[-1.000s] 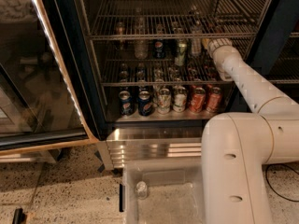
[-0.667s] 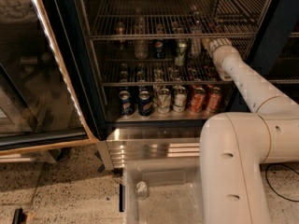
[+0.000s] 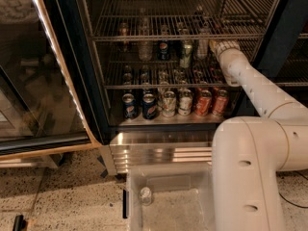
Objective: Pick coke can from middle shelf of fridge
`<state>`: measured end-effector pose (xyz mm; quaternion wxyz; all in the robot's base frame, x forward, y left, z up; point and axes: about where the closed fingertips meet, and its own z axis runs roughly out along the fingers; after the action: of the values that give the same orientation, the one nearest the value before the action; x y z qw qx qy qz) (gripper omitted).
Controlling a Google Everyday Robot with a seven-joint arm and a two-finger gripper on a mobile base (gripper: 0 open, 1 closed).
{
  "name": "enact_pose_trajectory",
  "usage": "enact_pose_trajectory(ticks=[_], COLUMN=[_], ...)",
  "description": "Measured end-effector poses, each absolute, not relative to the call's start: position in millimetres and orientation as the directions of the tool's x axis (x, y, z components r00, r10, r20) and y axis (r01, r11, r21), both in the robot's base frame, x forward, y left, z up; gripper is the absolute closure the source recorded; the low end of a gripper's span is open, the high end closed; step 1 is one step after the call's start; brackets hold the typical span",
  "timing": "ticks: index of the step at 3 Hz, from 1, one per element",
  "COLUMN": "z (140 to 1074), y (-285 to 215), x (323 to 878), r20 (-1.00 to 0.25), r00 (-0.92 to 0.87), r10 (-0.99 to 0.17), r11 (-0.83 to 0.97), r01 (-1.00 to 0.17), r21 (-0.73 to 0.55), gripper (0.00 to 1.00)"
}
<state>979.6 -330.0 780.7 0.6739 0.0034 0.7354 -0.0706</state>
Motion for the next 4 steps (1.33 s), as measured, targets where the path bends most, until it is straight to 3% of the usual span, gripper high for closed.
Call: enact_pose_trajectory(ticks=[4], z=[782], y=[-321], x=[948], r20=[-0.997], r00=[-0.039], r10=[-0.068], r11=[0.989], r01=[0.130], r21=[-0.073], gripper=[0.40])
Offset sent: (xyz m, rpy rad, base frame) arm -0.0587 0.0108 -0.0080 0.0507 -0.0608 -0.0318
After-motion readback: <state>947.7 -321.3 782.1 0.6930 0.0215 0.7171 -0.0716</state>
